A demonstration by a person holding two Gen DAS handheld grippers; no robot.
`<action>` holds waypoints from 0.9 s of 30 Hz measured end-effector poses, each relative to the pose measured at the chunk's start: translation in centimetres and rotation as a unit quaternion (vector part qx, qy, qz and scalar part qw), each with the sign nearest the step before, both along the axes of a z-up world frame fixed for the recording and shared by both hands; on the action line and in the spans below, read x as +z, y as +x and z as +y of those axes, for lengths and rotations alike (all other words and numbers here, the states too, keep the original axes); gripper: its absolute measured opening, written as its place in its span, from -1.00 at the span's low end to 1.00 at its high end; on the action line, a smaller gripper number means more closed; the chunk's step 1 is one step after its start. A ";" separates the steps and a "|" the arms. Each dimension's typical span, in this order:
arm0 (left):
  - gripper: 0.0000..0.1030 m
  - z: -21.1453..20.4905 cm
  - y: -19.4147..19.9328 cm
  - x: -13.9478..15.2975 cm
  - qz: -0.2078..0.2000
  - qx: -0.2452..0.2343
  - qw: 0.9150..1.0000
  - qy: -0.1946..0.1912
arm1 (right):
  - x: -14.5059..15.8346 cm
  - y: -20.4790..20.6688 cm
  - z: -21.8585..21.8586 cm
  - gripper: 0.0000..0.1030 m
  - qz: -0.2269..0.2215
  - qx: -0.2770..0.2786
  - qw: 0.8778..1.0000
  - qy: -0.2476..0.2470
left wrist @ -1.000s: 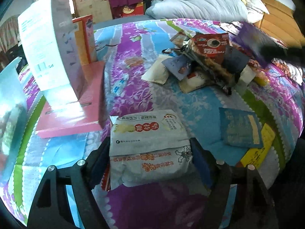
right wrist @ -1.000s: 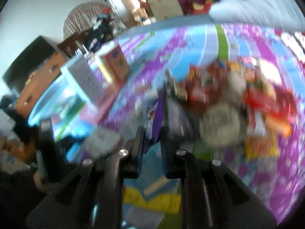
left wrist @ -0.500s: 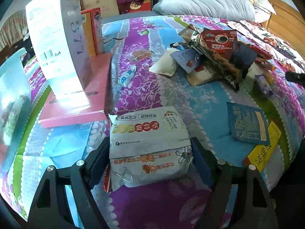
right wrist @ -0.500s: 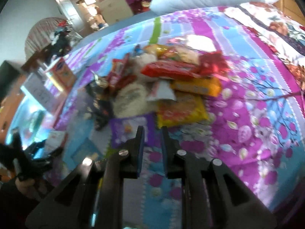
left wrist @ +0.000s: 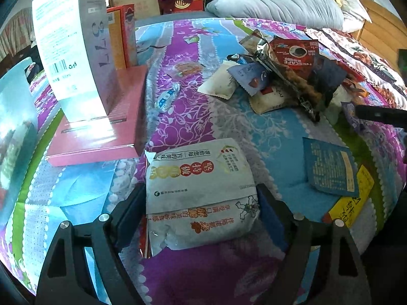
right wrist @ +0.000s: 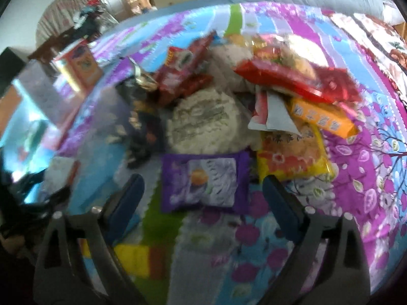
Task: Organize snacks
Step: 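Grasp the purple GOVIND packet with the right tool while the left tool holds the white bag, then drop the purple packet into the basin with the right tool while the left carries the bag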
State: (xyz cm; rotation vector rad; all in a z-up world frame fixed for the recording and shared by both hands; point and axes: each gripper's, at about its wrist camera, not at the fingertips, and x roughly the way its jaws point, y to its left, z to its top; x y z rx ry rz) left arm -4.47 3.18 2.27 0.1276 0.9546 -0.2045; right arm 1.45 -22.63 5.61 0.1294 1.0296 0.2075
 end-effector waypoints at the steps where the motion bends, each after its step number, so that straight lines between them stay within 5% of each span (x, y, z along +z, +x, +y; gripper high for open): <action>1: 0.69 0.0 0.0 0.0 0.000 0.000 1.000 0.001 | -0.4 0.2 0.1 0.86 0.005 0.002 1.000 -0.002; 6: 0.72 -0.2 -0.2 -0.4 -0.008 -0.003 1.000 0.006 | -0.6 -0.2 0.3 0.37 0.005 0.001 1.000 -0.014; 8: 0.59 -0.2 -0.2 -0.3 -0.008 -0.003 1.000 0.013 | -0.1 -0.9 -0.2 0.16 -0.006 -0.003 1.000 0.001; 17: 0.55 0.2 -1.5 3.5 -0.058 -0.014 0.998 0.016 | 4.5 -3.5 0.4 0.14 -0.050 -0.001 0.998 0.040; 27: 0.55 4.8 -2.3 13.5 -0.146 0.029 0.989 0.019 | 14.4 -3.6 6.3 0.14 -0.143 0.056 0.987 0.052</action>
